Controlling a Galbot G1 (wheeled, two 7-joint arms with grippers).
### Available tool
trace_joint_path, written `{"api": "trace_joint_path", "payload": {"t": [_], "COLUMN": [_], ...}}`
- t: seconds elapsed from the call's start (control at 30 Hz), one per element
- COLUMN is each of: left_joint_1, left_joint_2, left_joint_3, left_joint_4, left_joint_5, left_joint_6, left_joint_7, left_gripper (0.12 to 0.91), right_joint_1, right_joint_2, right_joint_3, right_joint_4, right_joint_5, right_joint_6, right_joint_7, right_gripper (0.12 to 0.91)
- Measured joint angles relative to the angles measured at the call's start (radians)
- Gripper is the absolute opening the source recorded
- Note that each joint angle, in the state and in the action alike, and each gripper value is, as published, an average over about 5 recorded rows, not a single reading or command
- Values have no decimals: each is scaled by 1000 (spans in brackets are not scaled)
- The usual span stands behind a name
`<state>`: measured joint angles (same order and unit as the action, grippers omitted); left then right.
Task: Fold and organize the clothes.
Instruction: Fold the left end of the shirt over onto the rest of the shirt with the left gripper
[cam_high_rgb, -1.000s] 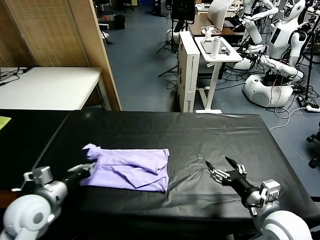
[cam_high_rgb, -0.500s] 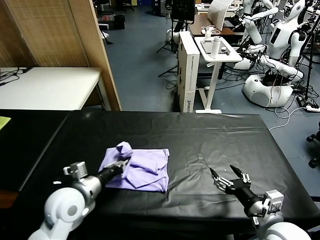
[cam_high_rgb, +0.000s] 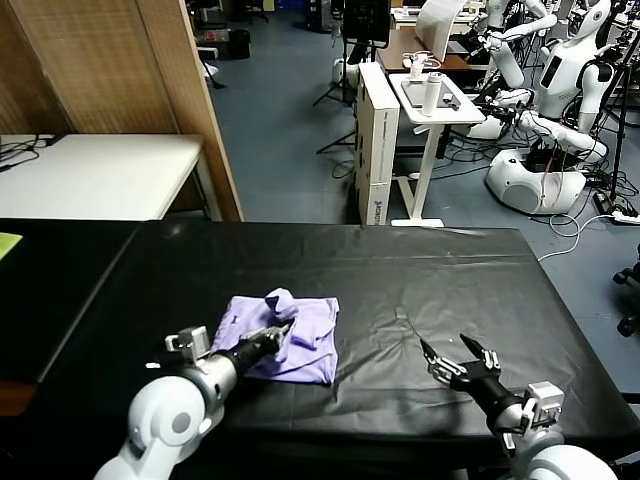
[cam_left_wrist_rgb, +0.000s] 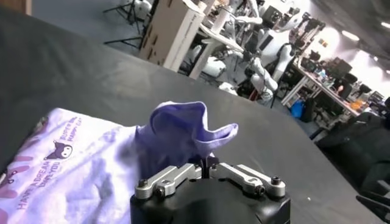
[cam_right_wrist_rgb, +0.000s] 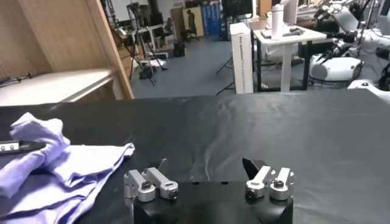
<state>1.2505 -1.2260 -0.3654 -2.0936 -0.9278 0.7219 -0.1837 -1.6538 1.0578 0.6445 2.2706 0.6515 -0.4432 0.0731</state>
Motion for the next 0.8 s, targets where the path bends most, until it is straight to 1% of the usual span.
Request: {"api": "trace_joint_path", "payload": {"t": [0.23,0.3,0.33,0.4,0.43,0.47,0.53,0.57,0.67,0.7,0.77,0.8], "left_joint_1": [3,7,9,15,19,23,29,32,41,45,54,58], "left_joint_2": [-35,-46,-52,-64,-72,-79,-96,-104,-128,-136,-149,-153], "left_joint_3": [16,18,20,22,23,24,25,24,20,18,9,4], "left_joint_4": [31,35,35,32,29,26,19,15,2,-3,-18,-27], "left_joint_5": [48,60,66,76,81,86,93,96,100,100,99,96], "left_joint_6": [-15,-19,-20,-22,-23,-25,-26,-27,-27,-27,-27,-27], "left_joint_7": [11,12,13,13,13,13,13,12,9,7,4,3], "left_gripper": [171,180,201,281,336,410,524,600,778,823,883,895], "right_joint_1": [6,8,11,18,22,27,36,41,60,68,89,103], "right_joint_2": [0,-1,-3,-8,-12,-16,-23,-28,-43,-50,-63,-70], "right_joint_3": [-8,-14,-18,-27,-32,-38,-50,-57,-82,-94,-121,-137], "right_joint_4": [-10,-16,-20,-29,-33,-38,-46,-49,-60,-65,-75,-81], "right_joint_5": [-2,-5,-7,-13,-15,-17,-18,-18,-16,-14,-9,-6], "right_joint_6": [1,1,1,1,1,1,2,2,2,2,0,-1], "right_joint_7": [-4,-11,-15,-21,-23,-26,-30,-33,-41,-43,-44,-44], "right_gripper": [907,907,907,907,907,907,907,907,907,907,907,907]}}
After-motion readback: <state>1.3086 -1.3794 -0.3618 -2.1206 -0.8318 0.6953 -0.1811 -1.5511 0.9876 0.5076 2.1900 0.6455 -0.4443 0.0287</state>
